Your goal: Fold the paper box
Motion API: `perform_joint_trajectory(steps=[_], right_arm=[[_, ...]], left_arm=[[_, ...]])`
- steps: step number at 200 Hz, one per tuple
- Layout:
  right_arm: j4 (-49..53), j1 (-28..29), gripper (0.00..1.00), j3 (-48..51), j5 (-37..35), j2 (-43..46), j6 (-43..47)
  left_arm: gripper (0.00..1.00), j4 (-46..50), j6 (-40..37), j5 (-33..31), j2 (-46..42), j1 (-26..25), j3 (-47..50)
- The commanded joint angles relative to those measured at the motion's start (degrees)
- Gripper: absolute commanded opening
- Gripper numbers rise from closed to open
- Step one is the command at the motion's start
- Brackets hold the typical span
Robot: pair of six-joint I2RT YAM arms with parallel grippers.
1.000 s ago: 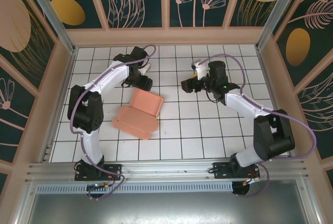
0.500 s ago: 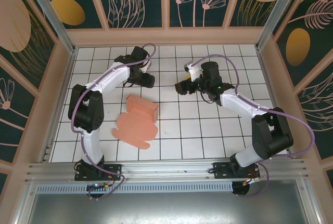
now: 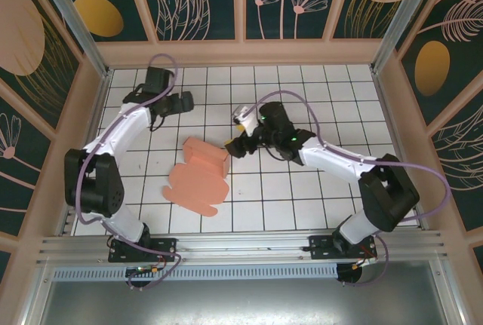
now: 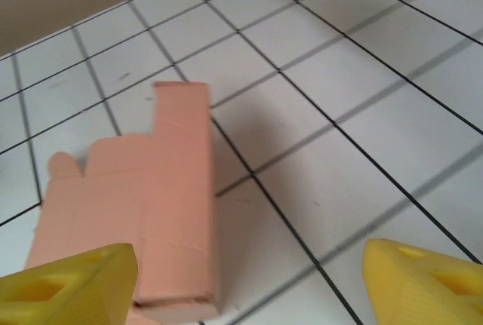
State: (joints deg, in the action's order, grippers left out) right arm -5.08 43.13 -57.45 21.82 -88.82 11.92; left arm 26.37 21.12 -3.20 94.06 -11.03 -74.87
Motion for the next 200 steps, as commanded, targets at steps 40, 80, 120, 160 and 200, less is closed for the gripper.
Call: perform_joint_trajectory(steps=[40,80,120,160,200], right_arm=[[5.47,8.88,0.78,-15.19,-11.05,-15.46,3.93],[7.88,7.22,0.73,-19.73,-13.40,-19.73,-1.52],[7.47,3.53,0.71,-18.16,-11.56,-19.33,-6.12],[9.28,-0.90,0.69,-17.77,-11.32,-20.34,-11.78],[12.92,-3.62,0.68,-19.69,-12.77,-22.45,-14.24]], left_arm=[[0.99,-2.47,1.12,0.57,-4.55,4.52,7.60],[0.99,-1.51,-0.64,0.82,-4.76,4.54,7.81],[0.99,-1.47,-0.90,1.29,-5.58,4.54,7.81],[0.99,-0.39,-0.52,-0.04,-8.29,4.52,6.78],[0.99,0.95,-0.85,-0.27,-9.57,4.52,6.57]])
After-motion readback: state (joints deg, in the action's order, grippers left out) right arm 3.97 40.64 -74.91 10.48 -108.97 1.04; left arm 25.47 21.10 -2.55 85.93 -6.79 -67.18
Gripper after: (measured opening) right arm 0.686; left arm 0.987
